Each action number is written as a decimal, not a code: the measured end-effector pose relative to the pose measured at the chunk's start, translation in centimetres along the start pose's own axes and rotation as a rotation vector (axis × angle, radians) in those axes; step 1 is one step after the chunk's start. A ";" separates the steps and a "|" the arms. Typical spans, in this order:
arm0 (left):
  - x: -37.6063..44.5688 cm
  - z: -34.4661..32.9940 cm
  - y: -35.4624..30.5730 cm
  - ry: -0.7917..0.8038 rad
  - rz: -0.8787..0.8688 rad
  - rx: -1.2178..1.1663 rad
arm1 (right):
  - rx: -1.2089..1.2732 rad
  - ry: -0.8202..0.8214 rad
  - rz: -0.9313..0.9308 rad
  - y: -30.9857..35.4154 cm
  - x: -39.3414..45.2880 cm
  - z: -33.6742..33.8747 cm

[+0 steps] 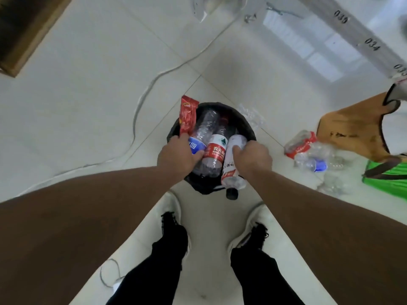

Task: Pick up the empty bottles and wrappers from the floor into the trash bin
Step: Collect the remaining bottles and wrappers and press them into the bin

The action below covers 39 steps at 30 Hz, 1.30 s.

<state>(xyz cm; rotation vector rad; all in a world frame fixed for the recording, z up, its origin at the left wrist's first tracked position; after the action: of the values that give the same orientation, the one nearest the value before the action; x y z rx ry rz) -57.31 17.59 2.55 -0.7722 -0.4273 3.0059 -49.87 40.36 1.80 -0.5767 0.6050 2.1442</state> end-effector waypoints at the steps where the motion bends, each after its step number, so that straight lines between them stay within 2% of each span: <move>1: 0.2 -0.1 -0.1 0.001 -0.011 0.016 | -0.017 0.000 0.003 0.2 0.2 -0.1; 5: 0.1 0.1 0.2 0.054 0.014 0.025 | -0.061 0.064 0.032 0.8 -0.1 -0.1; 11: -1.1 3.9 0.0 -0.120 -0.005 0.079 | 0.067 0.119 0.032 0.5 -2.3 2.0; 19: -4.4 8.6 -2.1 -0.132 -0.030 0.017 | 0.170 0.134 0.027 -2.2 -5.6 6.4; 30: -9.2 17.7 -8.7 -0.199 -0.037 -0.100 | 0.261 0.104 0.092 -4.4 -9.3 19.4; 35: -13.3 21.3 -11.8 -0.194 -0.009 -0.163 | 0.306 0.104 0.068 -5.8 -12.2 25.2; 39: -18.1 24.7 -14.7 -0.193 0.014 -0.321 | 0.441 0.100 -0.013 -7.8 -16.6 30.4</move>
<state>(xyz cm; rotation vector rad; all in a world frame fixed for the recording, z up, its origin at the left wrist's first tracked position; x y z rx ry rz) -53.98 23.94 35.70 -0.4946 -0.9313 3.0753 -40.10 53.07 33.55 -0.4407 1.0890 1.8929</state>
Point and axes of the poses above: each hand's wrist, its own x-axis towards the middle knuckle, its own z-axis out of the back of the hand, y = z × x, the point moved 8 cm from there along x, towards the middle knuckle, and after that the axes turned 9 degrees about -y, right-handed, at the moved point
